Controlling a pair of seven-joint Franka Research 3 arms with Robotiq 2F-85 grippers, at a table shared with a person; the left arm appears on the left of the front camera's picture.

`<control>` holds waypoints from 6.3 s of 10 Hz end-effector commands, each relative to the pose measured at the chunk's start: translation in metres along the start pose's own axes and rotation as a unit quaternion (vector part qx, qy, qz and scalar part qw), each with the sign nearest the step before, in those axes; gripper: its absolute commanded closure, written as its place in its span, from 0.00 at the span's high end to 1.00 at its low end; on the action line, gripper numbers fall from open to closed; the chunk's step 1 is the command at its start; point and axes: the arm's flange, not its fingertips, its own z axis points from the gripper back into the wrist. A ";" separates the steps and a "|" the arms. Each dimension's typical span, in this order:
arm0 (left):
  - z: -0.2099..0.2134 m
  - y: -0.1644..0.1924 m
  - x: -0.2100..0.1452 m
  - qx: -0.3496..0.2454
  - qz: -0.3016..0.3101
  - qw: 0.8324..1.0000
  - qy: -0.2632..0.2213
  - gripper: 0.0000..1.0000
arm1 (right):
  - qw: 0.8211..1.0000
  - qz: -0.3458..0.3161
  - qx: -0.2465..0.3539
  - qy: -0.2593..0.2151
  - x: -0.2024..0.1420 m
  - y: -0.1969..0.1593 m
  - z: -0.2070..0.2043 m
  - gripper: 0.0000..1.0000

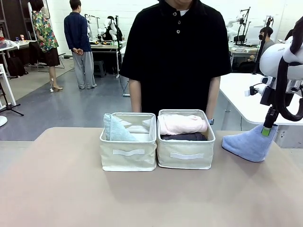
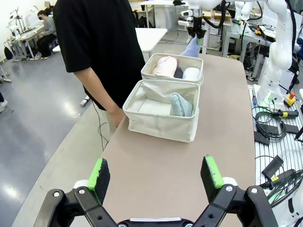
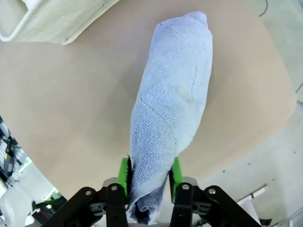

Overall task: Sort the towels based on their folding style.
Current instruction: Pick up another triangle-folded towel from the table and place it in the left Fabric basket.

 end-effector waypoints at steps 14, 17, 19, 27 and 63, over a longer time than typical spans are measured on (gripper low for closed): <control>0.002 -0.001 0.003 -0.001 0.007 1.000 -0.001 1.00 | 0.984 0.136 -0.108 -0.045 -0.081 0.197 0.210 0.00; 0.002 -0.001 0.003 -0.001 0.007 1.000 -0.001 1.00 | 0.984 0.136 -0.108 -0.045 -0.081 0.197 0.210 0.00; 0.002 -0.001 0.003 -0.001 0.007 1.000 -0.001 1.00 | 0.972 0.191 -0.131 -0.033 -0.045 0.226 0.212 0.15; 0.002 -0.001 0.003 -0.001 0.007 1.000 -0.001 1.00 | 0.955 0.265 -0.133 0.000 0.175 0.326 0.208 0.15; 0.002 -0.001 0.003 -0.001 0.007 1.000 -0.001 1.00 | 0.957 0.274 -0.043 -0.084 0.378 0.262 0.125 0.15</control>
